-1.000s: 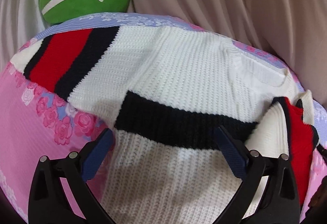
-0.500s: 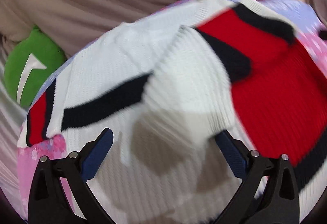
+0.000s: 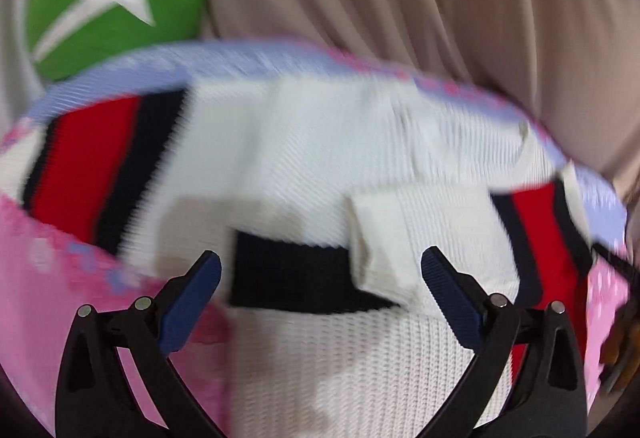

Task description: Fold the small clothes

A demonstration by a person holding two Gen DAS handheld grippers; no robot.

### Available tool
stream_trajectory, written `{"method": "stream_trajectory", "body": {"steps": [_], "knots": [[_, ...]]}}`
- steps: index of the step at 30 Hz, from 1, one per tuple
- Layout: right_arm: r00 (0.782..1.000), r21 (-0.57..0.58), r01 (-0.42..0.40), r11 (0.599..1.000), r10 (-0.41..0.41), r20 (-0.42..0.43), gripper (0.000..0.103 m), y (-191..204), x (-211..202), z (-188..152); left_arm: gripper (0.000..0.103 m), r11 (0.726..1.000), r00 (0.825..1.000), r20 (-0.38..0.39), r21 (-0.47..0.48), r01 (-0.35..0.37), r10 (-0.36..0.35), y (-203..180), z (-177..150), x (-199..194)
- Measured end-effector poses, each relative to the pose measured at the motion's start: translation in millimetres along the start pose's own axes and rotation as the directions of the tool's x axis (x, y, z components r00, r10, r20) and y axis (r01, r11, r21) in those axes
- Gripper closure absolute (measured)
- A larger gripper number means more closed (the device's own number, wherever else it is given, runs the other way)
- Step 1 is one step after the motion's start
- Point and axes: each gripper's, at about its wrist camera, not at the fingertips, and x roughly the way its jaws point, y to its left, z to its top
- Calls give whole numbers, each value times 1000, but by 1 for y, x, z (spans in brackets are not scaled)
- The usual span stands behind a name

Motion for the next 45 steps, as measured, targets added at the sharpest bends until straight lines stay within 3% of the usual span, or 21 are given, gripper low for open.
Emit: {"method": "stream_trajectory", "body": {"steps": [2, 3, 5, 6, 7, 10, 12, 14, 16, 17, 21, 22, 24, 25, 31, 35, 38, 39, 40, 42, 45], "knots": [[999, -2, 27, 1000, -27, -23, 51, 1, 21, 9, 8, 1000, 999, -37, 16, 17, -16, -13, -5, 23], [999, -2, 40, 999, -40, -31, 49, 1, 29, 13, 14, 999, 1000, -5, 33, -9, 9, -19, -5, 24], [999, -21, 38, 999, -38, -28, 70, 5, 33, 18, 55, 998, 1000, 13, 66, 1, -2, -32, -2, 24], [999, -30, 18, 999, -19, -28, 94, 6, 31, 21, 87, 998, 1000, 11, 59, 1, -1, -34, 3, 23], [1000, -22, -21, 1000, 21, -8, 94, 8, 23, 24, 97, 999, 1000, 18, 48, 7, -8, -33, 7, 21], [974, -26, -154, 988, 156, 165, 95, 9, -28, 28, 97, 999, 992, 118, 22, 47, -49, -27, 18, -8], [961, -28, -163, 986, 165, 222, 95, 3, -36, 22, 98, 1000, 982, 188, -1, 29, -28, -19, 17, -28], [986, -25, -101, 995, 103, 129, 95, -9, -2, 13, 97, 1000, 985, 174, -3, -7, 7, -11, 17, -16], [998, 8, -66, 998, 66, 17, 95, -18, 34, 5, 97, 998, 994, 99, 17, -55, 53, -8, 11, 16], [996, 16, -83, 996, 83, 34, 95, -19, 33, 2, 97, 998, 996, 60, 17, -64, 63, -1, 6, 31], [975, -18, -151, 988, 152, 160, 95, -9, -7, 1, 97, 998, 994, 99, 14, -57, 56, -2, 3, 25], [979, -37, -124, 992, 129, 161, 95, -8, -6, 1, 97, 998, 993, 100, 17, -61, 59, -2, 2, 26], [997, -51, -57, 997, 59, 43, 95, -14, 30, 1, 97, 997, 992, 105, 19, -70, 68, -1, 2, 32], [997, -24, -72, 997, 73, 36, 95, -20, 37, 0, 97, 997, 991, 112, 27, -78, 74, -3, 0, 31], [975, -55, -141, 989, 148, 167, 94, -9, -19, -8, 95, 993, 984, 150, 53, -110, 101, -4, -5, 32], [999, -133, 18, 991, -14, 33, 97, -2, 28, -20, 93, 989, 978, 166, 59, -135, 124, -8, -8, 29], [997, -46, -27, 999, 30, 67, 95, -11, 1, -23, 78, 994, 978, 180, -1, -107, 105, 9, -9, 10], [995, -48, -39, 998, 43, 86, 91, -8, -14, -27, 67, 995, 976, 197, -34, -90, 95, 21, -10, -1], [993, -68, -52, 996, 59, 103, 89, -3, -30, -35, 48, 995, 971, 225, -67, -74, 87, 33, -11, -16], [989, -114, -71, 991, 85, 120, 87, 10, -57, -58, 24, 984, 947, 301, -163, -65, 113, 71, -16, -52], [987, -161, -123, 979, 138, 87, 81, 19, -73, -89, 14, 939, 913, 338, -324, -115, 228, 145, -15, -90]]}}
